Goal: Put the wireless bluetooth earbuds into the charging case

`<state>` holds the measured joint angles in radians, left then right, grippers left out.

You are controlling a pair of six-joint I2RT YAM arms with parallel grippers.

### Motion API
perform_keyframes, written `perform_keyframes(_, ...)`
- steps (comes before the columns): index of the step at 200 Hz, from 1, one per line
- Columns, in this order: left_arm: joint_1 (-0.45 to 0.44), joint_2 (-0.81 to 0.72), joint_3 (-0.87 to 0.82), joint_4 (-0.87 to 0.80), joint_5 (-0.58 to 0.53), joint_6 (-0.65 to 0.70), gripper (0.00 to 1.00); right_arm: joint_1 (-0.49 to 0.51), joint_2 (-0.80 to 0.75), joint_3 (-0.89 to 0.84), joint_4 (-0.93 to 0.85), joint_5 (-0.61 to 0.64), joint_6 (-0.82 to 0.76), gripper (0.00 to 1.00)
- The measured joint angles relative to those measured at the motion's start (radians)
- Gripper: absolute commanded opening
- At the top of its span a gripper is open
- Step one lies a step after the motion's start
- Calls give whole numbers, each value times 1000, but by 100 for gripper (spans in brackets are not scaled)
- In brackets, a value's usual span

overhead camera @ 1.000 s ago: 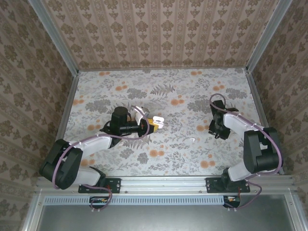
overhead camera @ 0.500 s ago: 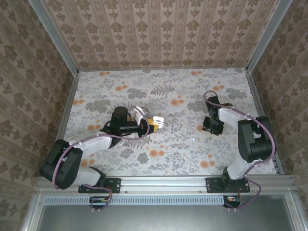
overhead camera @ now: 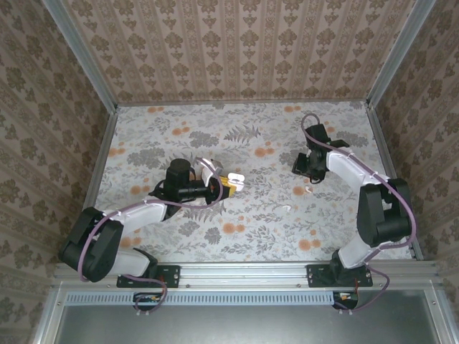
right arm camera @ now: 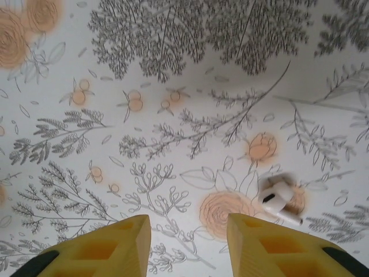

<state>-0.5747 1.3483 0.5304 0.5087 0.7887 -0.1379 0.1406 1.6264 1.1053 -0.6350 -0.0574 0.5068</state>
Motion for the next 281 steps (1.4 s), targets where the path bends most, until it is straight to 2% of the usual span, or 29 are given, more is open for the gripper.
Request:
perform_keyframes(53, 0, 0, 0, -5, 0, 3, 0, -84, 92, -58, 20, -4, -40, 44)
perform_keyframes(116, 0, 0, 0, -8, 0, 4, 0, -91, 76, -137, 106, -89, -26, 44)
perform_keyframes(163, 0, 0, 0, -8, 0, 4, 0, -91, 44, -178, 143, -108, 24, 44)
perform_keyframes(238, 0, 0, 0, -8, 0, 4, 0, -83, -21, -181, 54, -138, 100, 45)
perform_keyframes(281, 0, 0, 0, -8, 0, 4, 0, -83, -45, -143, -16, -100, 89, 45)
